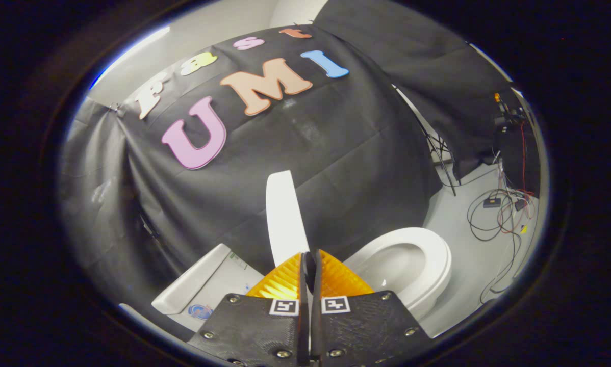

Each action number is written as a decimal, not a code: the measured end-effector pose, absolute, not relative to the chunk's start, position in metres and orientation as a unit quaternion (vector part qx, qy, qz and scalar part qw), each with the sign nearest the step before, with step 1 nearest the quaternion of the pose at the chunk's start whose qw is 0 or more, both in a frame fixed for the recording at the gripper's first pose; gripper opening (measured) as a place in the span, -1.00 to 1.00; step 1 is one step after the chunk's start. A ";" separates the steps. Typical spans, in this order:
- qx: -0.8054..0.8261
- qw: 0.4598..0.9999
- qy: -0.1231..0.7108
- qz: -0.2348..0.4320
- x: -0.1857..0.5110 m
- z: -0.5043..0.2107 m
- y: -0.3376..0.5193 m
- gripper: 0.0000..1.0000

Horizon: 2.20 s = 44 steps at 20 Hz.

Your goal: Open the toilet lid.

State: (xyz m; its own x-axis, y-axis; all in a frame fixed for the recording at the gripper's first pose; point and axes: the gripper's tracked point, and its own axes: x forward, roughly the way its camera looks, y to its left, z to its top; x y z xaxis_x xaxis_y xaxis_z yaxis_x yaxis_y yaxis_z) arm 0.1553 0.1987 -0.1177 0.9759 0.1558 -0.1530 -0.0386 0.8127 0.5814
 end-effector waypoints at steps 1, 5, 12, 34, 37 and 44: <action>0.294 0.950 0.093 0.057 0.153 -0.113 0.208 -0.96; 0.260 0.958 0.084 0.084 0.144 -0.099 0.242 -0.96; 0.232 0.961 0.072 0.129 0.130 -0.088 0.289 -0.96; 0.144 0.958 0.071 0.238 0.107 -0.090 0.367 -0.96; 0.150 0.956 0.071 0.242 0.107 -0.090 0.369 -0.96; 0.130 0.956 0.071 0.254 0.105 -0.092 0.380 -0.96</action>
